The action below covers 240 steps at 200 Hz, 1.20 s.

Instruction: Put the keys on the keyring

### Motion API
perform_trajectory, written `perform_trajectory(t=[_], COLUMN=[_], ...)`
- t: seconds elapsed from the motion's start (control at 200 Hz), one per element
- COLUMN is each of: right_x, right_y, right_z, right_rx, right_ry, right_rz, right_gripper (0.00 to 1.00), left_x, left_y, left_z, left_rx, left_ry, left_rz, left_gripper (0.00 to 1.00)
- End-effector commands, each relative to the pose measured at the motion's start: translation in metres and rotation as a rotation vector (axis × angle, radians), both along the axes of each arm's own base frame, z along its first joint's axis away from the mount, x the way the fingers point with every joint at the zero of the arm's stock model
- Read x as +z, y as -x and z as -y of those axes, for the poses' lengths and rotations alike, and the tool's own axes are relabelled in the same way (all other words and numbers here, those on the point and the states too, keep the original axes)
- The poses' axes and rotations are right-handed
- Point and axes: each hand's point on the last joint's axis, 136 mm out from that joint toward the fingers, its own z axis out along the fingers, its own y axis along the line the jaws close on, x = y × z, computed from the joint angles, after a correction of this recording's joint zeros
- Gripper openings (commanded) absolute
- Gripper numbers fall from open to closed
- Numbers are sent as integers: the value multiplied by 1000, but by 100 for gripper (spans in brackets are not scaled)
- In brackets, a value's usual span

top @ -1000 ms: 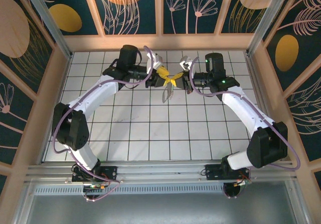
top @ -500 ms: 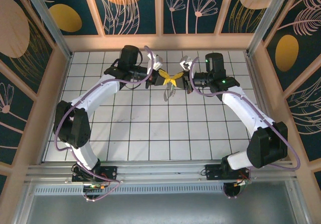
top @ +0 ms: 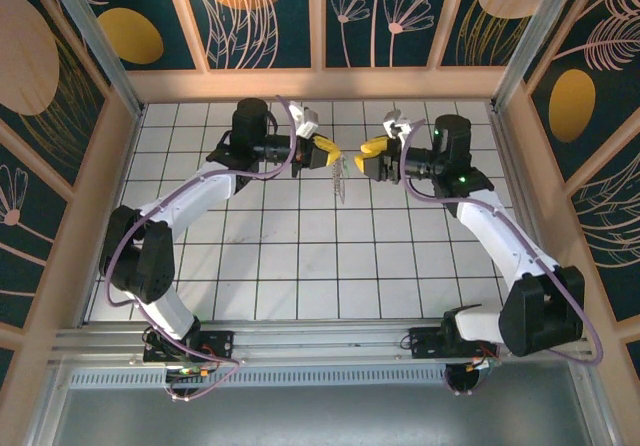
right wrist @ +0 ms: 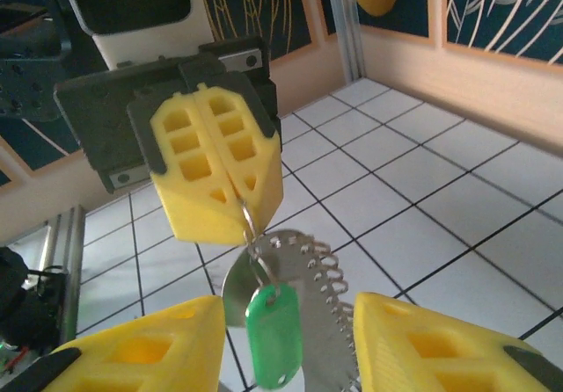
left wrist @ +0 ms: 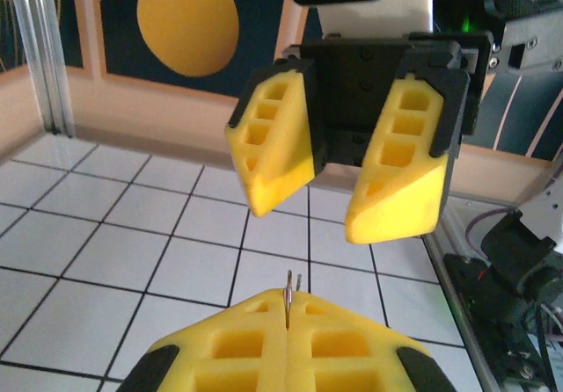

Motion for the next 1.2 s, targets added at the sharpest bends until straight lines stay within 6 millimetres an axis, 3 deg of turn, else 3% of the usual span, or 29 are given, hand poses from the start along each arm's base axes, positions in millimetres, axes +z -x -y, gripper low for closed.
perform_trajectory(t=[0.0,0.3,0.616,0.871,1.196], right_x=[24,26,11,-5,-17], right_y=[11,12,10,14,23], right_z=[1,-7,-38,-47,-62], right_rx=[27,62,133,164,208], right_ry=[-74,-131,-125,-121,-95], right_rz=[66,58,19,-15,-50], right_gripper=[44,47,47,5,0], left_x=[37,47,50,58,60], left_y=[6,12,16,15,15], left_z=[-5,-7,-8,-12,-12], left_rx=[6,-6,6,37,47], left_ry=[92,149,179,224,245], left_rz=[83,67,65,72,78], left_gripper=[0,0,0,0,0])
